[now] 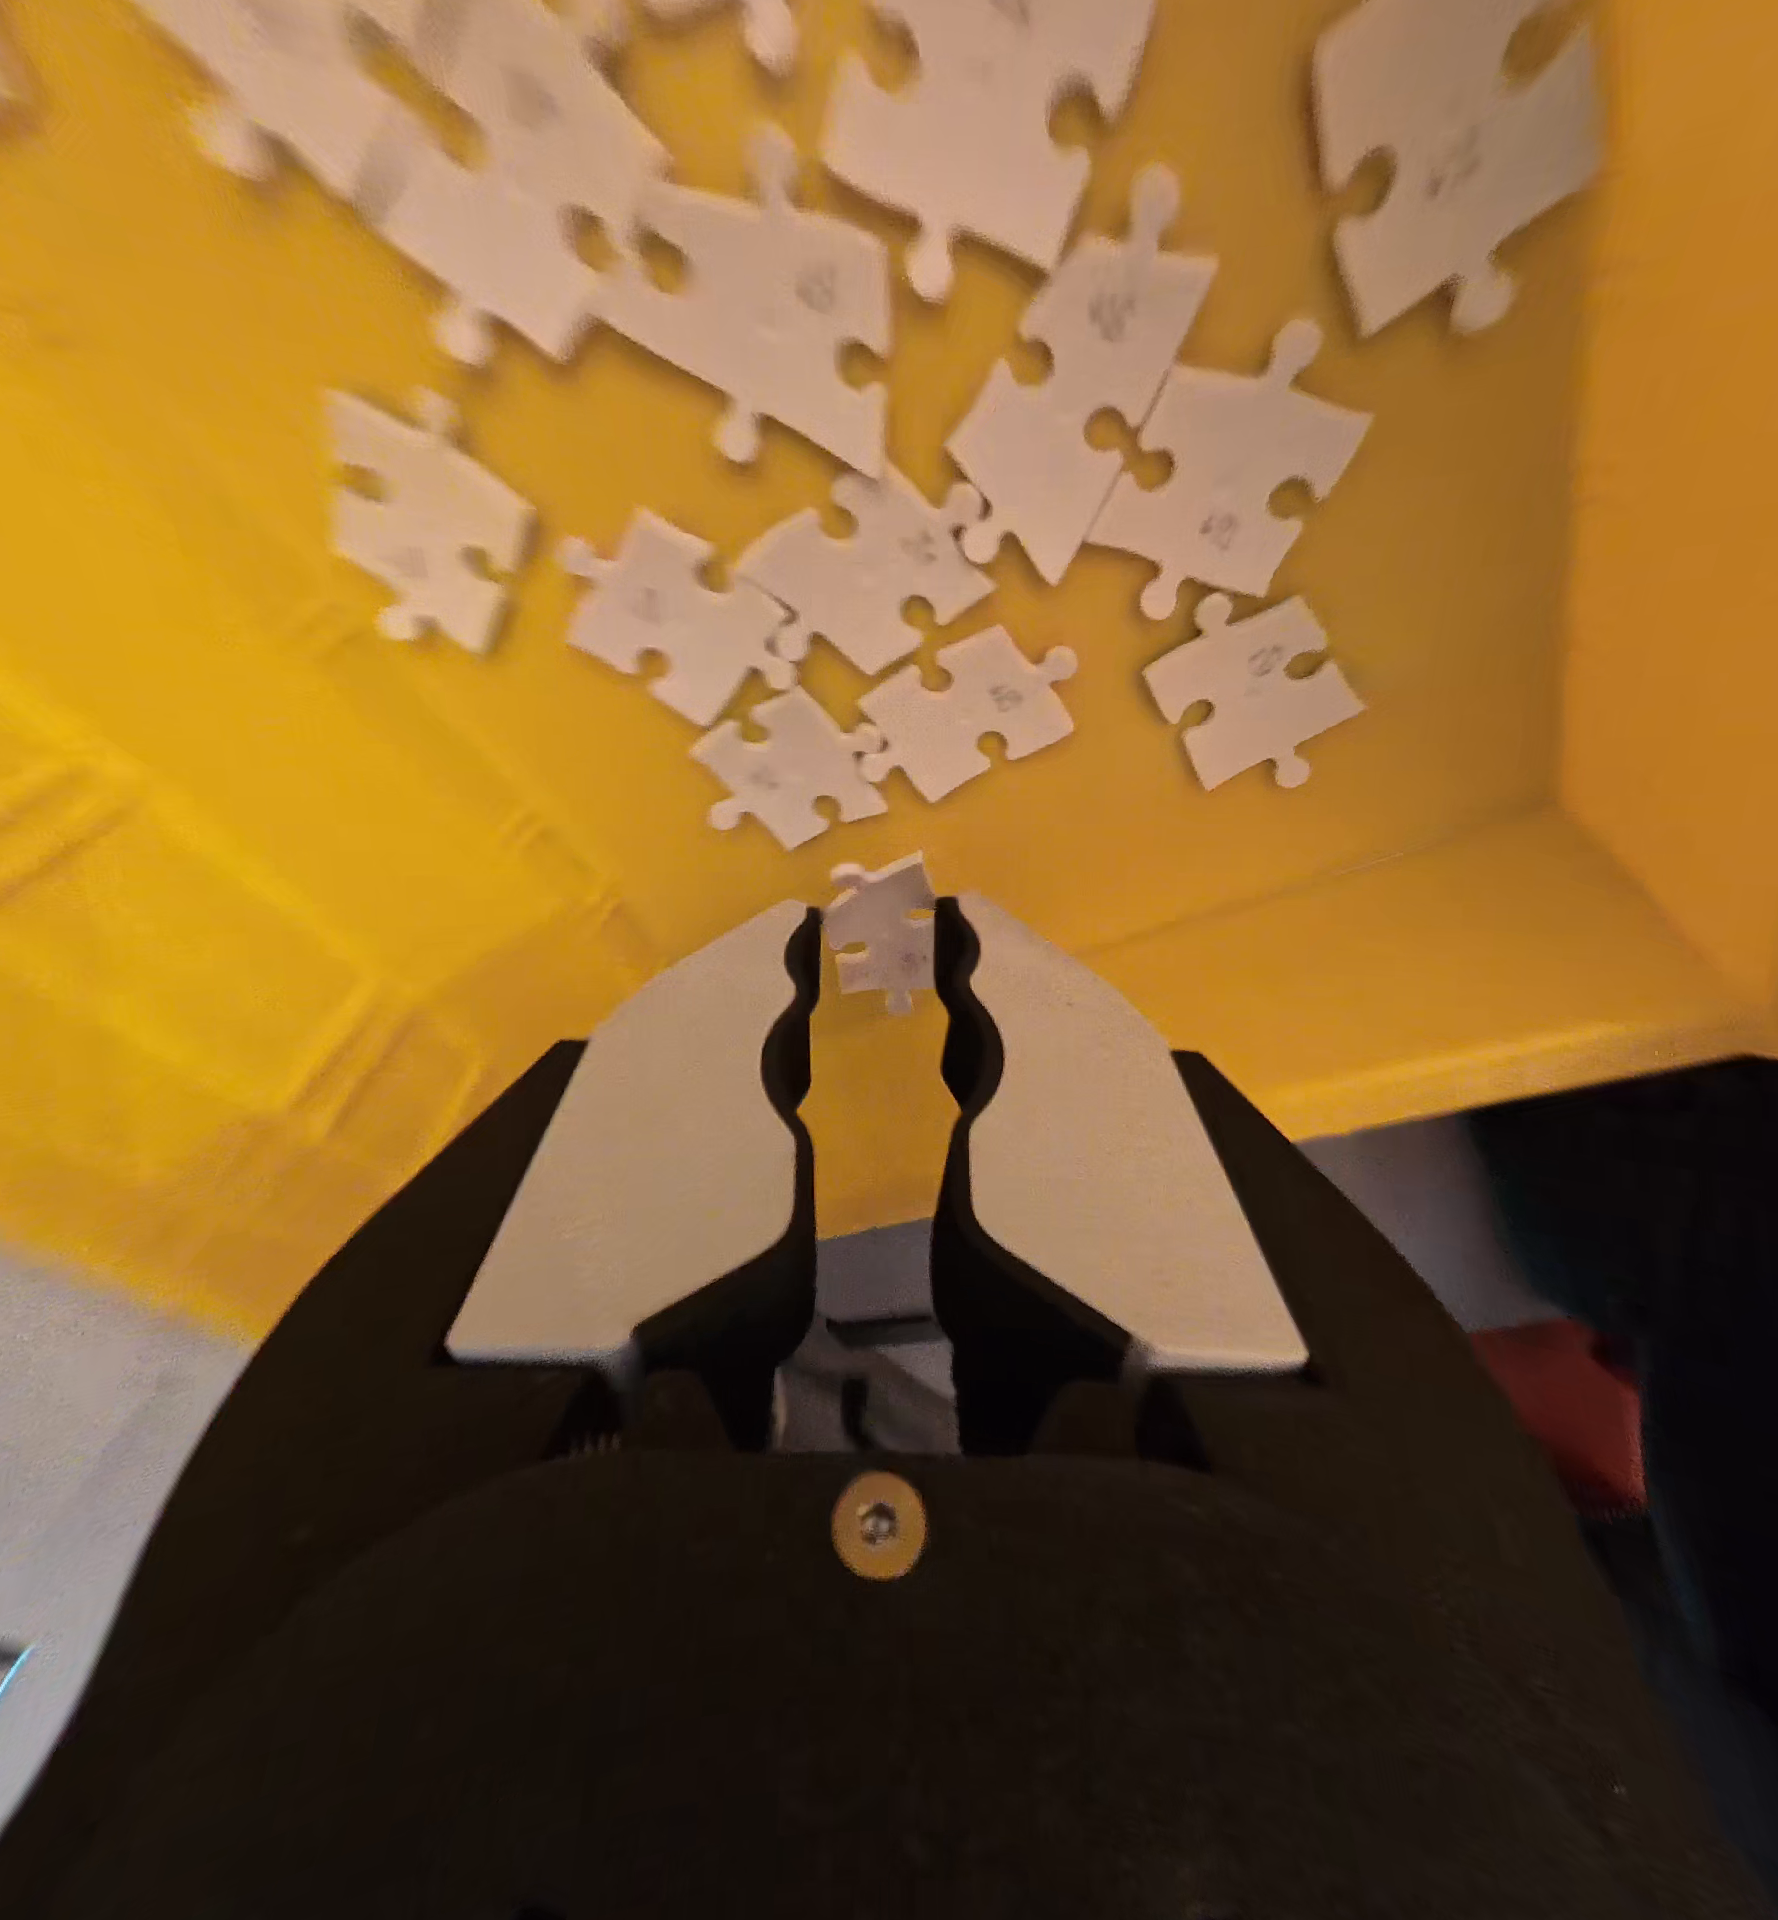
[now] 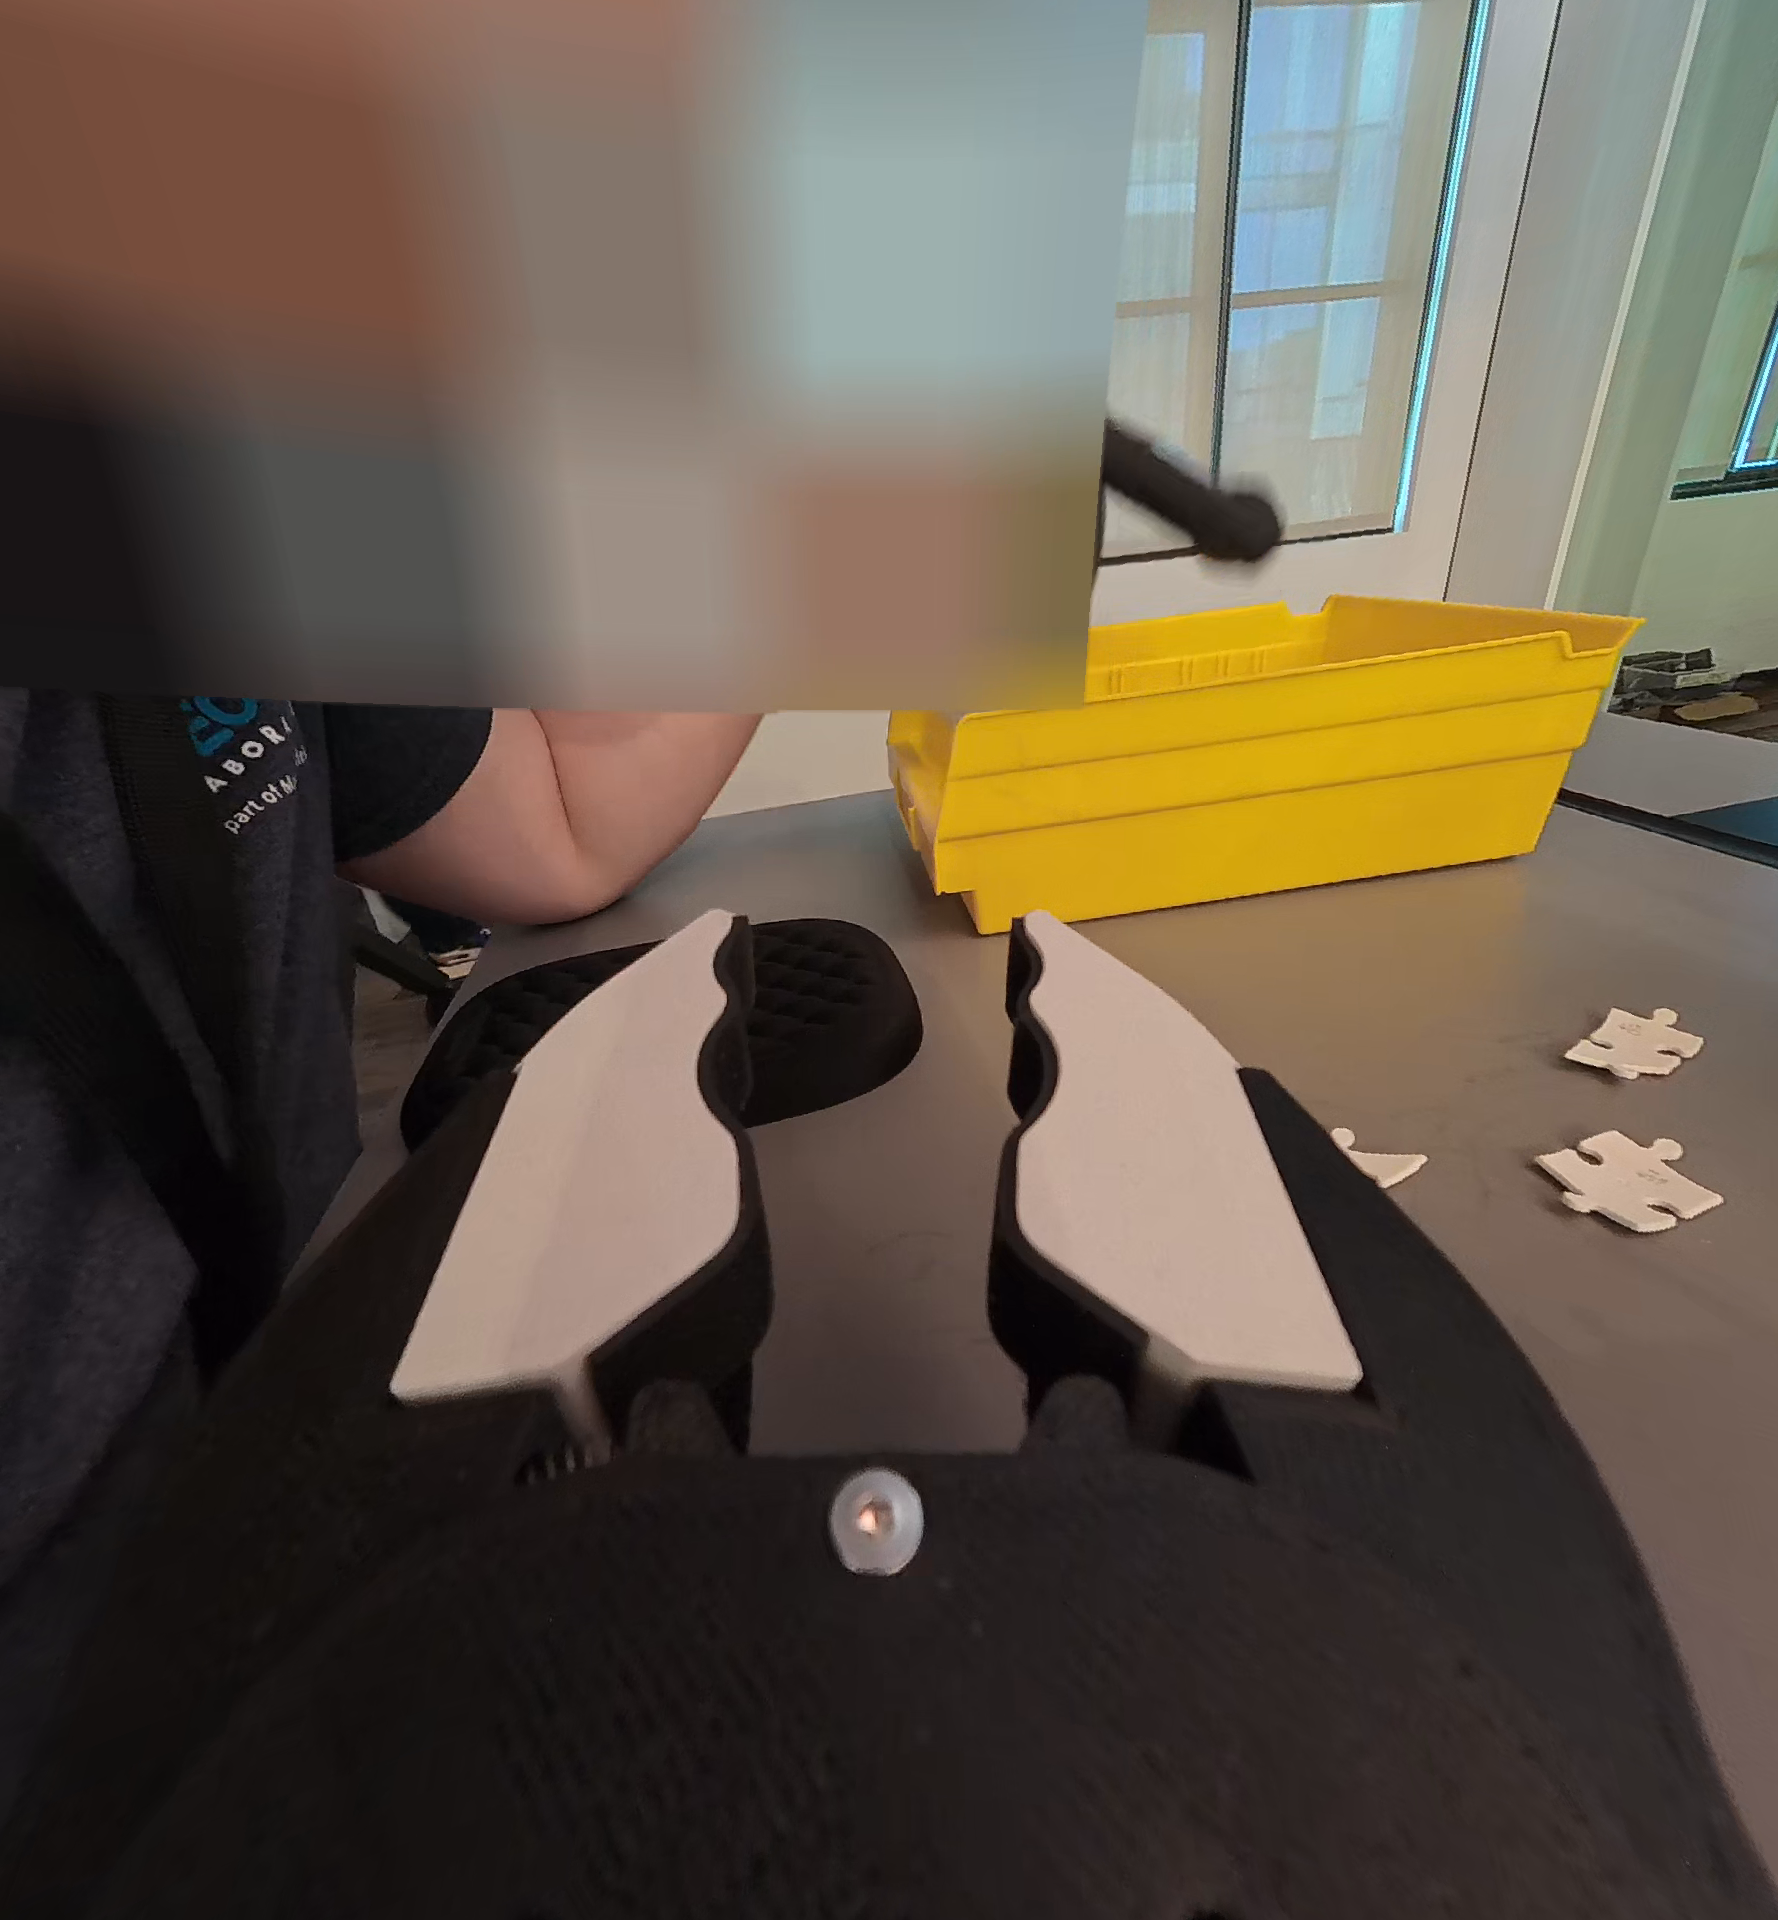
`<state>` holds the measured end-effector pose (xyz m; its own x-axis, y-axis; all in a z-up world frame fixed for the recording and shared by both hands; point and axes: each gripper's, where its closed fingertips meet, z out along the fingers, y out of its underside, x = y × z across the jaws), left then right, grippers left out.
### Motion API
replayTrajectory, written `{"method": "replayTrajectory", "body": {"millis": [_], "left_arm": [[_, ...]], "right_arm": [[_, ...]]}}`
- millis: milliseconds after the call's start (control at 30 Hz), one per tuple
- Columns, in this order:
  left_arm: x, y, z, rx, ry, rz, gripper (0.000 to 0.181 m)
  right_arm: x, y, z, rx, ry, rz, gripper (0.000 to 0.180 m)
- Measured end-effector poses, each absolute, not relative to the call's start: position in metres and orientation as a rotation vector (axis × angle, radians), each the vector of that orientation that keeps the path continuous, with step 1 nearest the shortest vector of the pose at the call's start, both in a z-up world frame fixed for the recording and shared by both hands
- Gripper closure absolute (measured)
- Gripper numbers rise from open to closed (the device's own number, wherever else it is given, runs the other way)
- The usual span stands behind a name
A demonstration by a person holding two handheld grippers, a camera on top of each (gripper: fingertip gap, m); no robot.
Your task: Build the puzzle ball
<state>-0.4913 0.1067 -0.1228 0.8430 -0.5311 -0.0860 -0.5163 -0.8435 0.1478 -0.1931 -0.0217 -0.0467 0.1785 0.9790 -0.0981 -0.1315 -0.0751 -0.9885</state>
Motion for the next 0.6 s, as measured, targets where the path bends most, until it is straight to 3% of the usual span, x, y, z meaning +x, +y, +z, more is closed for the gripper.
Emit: {"method": "replayTrajectory", "body": {"millis": [167,267,433,600], "left_arm": [[-0.415,0.125,-0.029,3.382,-1.008,0.188,0.16],[-0.357,0.092,-0.012,3.307,-1.313,0.278,0.16],[-0.279,0.068,-0.059,3.067,-1.431,0.275,0.16],[-0.268,0.088,-0.127,2.984,-1.293,0.073,0.16]], "right_arm": [[-0.195,-0.024,-0.048,-1.265,-0.958,1.189,0.132],[-0.196,-0.026,-0.049,-1.265,-0.974,1.188,0.132],[-0.196,-0.026,-0.048,-1.257,-0.979,1.184,0.132],[-0.2,-0.034,-0.049,-1.252,-1.011,1.195,0.132]]}}
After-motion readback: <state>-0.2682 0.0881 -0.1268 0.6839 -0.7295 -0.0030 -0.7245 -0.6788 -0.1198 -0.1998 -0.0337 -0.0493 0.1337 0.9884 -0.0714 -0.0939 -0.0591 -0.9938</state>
